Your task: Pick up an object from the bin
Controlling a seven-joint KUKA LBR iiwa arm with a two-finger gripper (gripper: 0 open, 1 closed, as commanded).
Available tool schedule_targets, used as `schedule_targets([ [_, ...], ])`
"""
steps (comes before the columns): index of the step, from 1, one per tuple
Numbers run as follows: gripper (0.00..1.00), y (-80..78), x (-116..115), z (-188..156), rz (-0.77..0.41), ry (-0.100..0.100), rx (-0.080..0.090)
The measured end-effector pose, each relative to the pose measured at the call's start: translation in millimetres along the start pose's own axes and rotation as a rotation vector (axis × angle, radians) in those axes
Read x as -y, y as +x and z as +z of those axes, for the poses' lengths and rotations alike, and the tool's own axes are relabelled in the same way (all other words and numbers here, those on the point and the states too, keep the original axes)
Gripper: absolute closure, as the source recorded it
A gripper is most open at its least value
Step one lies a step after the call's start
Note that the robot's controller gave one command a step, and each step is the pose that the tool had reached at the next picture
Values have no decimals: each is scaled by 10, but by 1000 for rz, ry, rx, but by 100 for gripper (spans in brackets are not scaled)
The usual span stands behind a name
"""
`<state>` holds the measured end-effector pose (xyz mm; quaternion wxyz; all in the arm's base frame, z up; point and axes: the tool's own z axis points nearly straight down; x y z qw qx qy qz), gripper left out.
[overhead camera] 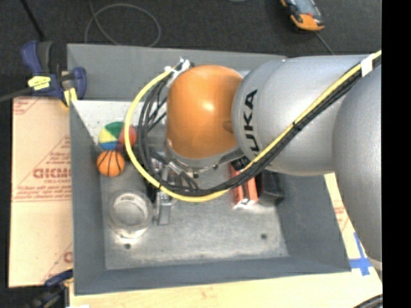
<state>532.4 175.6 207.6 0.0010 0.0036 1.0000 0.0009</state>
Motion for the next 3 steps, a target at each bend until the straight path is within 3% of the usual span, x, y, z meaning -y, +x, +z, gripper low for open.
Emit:
schedule_targets([
  [1, 0, 0, 0, 0, 0, 0, 0],
  [2, 0, -6, -28, 460, 18, -2, 8],
  [3, 0, 47, -146, 849, -65, 3, -3],
])
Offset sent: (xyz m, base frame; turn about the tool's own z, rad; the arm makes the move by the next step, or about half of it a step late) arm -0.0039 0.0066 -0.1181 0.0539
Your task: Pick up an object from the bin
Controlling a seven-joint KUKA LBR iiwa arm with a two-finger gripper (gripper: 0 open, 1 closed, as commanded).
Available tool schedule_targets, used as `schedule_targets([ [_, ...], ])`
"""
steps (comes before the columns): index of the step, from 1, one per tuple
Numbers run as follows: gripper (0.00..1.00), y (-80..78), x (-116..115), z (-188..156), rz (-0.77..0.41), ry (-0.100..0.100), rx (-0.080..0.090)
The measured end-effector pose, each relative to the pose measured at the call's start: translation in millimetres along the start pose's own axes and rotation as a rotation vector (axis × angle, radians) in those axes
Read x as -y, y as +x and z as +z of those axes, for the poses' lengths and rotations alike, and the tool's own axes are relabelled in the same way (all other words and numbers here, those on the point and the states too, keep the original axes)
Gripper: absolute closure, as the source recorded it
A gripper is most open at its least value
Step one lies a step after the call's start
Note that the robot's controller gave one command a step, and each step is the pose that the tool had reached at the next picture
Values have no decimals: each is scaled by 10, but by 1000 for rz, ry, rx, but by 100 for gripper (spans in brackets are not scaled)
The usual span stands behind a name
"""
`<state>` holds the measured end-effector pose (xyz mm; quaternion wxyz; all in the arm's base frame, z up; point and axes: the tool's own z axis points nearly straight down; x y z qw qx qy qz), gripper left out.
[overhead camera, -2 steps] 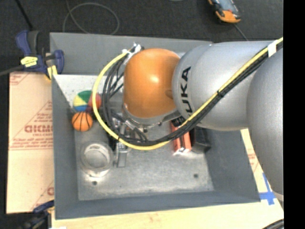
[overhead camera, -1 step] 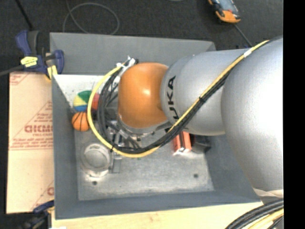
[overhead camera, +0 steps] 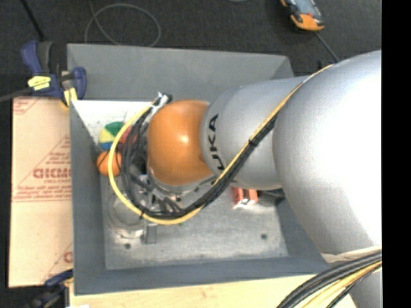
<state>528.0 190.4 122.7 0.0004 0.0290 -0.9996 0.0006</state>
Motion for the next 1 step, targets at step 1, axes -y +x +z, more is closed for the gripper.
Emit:
schedule_targets([
  [1, 100, 192, -151, 306, -68, -2, 2],
])
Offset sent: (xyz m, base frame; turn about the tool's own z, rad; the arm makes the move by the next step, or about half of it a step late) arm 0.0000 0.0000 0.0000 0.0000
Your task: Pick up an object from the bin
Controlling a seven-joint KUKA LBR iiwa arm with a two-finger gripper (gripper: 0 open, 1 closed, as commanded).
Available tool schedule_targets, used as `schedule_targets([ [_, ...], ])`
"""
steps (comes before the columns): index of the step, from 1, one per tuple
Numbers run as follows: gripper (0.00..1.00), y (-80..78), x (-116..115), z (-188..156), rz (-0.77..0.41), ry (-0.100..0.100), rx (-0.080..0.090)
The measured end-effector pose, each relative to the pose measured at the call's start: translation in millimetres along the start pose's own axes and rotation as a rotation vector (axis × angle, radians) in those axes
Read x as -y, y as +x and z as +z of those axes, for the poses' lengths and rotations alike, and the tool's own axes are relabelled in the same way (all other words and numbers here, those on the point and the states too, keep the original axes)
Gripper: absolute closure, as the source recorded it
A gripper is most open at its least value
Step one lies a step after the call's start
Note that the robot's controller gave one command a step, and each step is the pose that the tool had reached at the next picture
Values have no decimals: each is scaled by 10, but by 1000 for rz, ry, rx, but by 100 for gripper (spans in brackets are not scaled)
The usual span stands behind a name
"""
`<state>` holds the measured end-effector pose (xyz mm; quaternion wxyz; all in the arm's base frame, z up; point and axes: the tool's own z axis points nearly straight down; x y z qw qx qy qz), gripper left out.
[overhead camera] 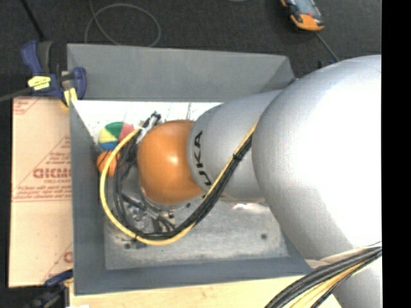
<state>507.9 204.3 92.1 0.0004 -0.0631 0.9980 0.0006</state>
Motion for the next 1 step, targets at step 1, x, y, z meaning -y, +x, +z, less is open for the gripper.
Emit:
schedule_targets([
  [1, 100, 0, 0, 0, 1, 0, 0],
])
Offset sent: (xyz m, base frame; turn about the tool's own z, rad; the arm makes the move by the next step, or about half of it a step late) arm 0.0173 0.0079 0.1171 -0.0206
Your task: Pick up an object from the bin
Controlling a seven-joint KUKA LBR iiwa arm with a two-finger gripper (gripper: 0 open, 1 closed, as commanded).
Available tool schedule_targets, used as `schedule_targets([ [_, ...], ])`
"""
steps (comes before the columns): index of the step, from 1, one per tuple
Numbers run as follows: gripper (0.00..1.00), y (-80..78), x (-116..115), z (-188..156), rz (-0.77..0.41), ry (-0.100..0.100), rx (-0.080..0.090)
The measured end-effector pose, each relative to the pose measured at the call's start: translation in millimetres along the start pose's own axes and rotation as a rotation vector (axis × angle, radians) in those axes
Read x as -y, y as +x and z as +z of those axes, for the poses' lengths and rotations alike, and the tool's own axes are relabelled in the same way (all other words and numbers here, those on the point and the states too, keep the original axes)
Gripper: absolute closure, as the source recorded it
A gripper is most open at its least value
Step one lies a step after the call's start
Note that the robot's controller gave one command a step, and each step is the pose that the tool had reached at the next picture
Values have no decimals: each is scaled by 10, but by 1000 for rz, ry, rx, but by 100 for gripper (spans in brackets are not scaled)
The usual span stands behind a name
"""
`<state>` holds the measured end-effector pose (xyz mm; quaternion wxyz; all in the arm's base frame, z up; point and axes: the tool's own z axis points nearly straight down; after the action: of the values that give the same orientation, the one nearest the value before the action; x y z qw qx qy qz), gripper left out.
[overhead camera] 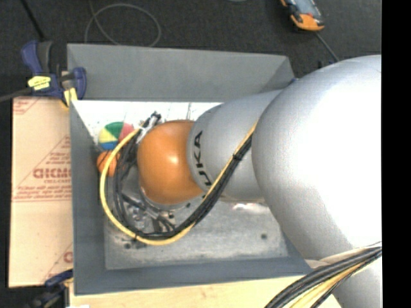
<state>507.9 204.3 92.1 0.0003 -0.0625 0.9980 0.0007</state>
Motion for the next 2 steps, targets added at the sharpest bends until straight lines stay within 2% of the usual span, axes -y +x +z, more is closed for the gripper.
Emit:
schedule_targets([
  [1, 100, -46, -12, -394, -7, 3, -8],
  [2, 100, -153, -62, -475, -8, -3, 14],
])
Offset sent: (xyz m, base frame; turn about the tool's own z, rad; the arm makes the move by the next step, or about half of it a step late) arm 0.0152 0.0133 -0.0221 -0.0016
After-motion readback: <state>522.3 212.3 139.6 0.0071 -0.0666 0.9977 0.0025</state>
